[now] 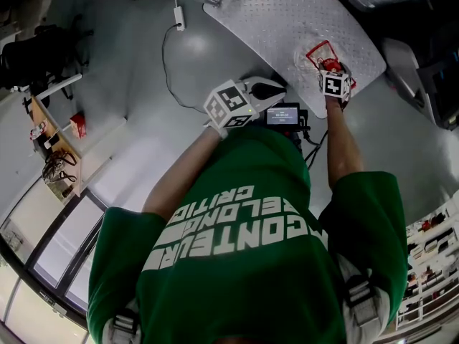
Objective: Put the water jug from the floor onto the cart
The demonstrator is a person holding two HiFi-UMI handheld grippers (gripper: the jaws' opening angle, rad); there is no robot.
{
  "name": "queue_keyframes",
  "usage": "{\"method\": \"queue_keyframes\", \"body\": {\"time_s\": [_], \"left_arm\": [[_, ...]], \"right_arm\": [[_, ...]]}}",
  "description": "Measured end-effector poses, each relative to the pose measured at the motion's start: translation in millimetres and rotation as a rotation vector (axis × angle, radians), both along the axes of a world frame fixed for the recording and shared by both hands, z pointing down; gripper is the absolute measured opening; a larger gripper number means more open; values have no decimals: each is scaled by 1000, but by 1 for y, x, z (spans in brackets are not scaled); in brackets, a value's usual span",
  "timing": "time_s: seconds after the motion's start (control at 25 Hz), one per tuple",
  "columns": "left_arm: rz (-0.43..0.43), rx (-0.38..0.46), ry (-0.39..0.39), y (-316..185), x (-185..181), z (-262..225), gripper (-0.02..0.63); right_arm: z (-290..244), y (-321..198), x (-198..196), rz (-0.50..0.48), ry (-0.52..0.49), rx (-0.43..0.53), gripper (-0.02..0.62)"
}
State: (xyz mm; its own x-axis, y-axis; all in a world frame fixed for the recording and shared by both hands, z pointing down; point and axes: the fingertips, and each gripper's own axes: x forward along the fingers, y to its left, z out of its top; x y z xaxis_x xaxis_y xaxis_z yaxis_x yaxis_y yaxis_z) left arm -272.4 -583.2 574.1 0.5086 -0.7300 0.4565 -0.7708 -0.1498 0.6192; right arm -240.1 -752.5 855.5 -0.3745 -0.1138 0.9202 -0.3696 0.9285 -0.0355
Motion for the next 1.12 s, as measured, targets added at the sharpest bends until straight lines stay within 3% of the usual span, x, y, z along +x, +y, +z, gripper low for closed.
{"method": "queue_keyframes", "body": {"time_s": [0.24, 0.48, 0.8, 1.12], "left_arm": [[6, 7, 0, -4, 3, -1, 9], [26, 29, -7, -3, 6, -7, 9], [31, 48, -10, 19, 5, -16, 9], [39, 90, -33, 49, 2, -28, 9]], "right_arm": [[5, 3, 10, -6, 31, -5, 307], [4, -4, 23, -4, 165, 18, 311], [-28, -4, 23, 52, 110, 47, 311], [-85, 8, 24, 76, -56, 75, 311]]}}
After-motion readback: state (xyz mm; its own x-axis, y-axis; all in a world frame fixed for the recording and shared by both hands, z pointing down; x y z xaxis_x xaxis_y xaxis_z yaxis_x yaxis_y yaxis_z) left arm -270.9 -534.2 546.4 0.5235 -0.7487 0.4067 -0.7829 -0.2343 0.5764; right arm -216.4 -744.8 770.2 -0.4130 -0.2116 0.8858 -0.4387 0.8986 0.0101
